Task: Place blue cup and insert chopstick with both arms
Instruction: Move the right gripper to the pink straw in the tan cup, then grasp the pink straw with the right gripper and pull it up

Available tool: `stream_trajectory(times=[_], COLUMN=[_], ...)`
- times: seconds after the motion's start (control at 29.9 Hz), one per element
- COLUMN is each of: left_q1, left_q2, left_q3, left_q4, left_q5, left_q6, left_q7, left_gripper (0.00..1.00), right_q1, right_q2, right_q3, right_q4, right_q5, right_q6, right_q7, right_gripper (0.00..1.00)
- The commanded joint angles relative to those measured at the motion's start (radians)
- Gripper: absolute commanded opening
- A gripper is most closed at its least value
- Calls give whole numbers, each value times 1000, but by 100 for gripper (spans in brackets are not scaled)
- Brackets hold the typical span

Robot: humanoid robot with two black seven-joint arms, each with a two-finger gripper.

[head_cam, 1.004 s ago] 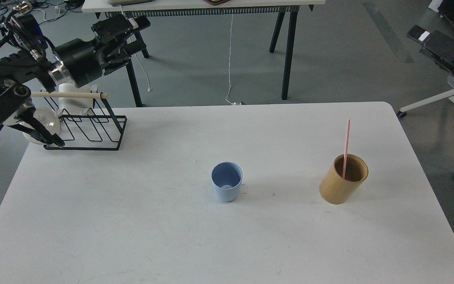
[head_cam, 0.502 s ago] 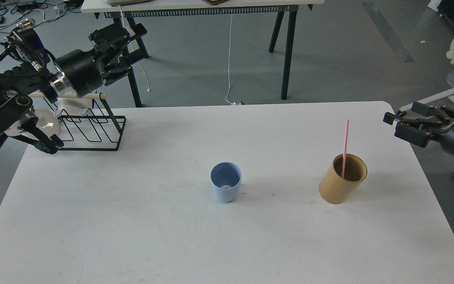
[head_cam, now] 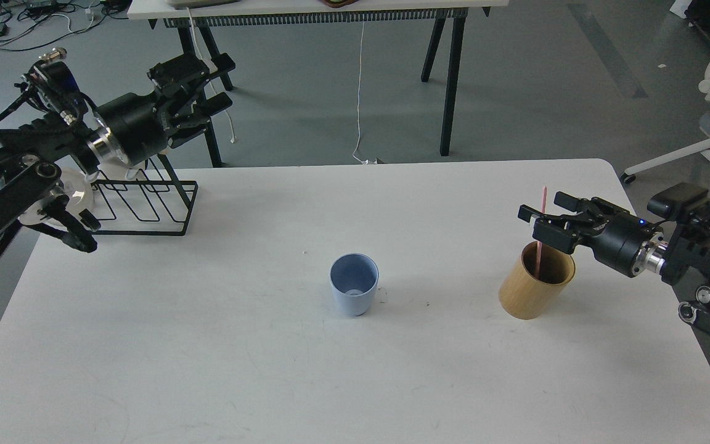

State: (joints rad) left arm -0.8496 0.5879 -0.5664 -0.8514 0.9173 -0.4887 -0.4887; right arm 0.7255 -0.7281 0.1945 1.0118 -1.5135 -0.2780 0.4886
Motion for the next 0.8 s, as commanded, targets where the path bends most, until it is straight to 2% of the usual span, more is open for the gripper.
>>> stream_trajectory(times=[0.0,0.1,0.23,0.54,0.77], left_q1=[9,9,9,9,9], left_q2=[0,0,0,-26,-31], left_q3=[0,0,0,2,2], left_q4=[0,0,0,5,17], left_q5=[0,0,0,2,0], left_q6=[0,0,0,0,0], left_q7=[0,0,0,0,0], left_gripper=[87,87,87,87,87], right_q1=[3,0,0,0,2], right_q2=[12,10,9,-2,-42], right_q3=[0,0,0,14,34], right_q4=[-1,1,1,11,57], right_q5=[1,1,1,4,10], right_q6=[-1,0,0,-4,-10], right_q7=[0,0,0,0,0], right_gripper=[69,56,33,1,0])
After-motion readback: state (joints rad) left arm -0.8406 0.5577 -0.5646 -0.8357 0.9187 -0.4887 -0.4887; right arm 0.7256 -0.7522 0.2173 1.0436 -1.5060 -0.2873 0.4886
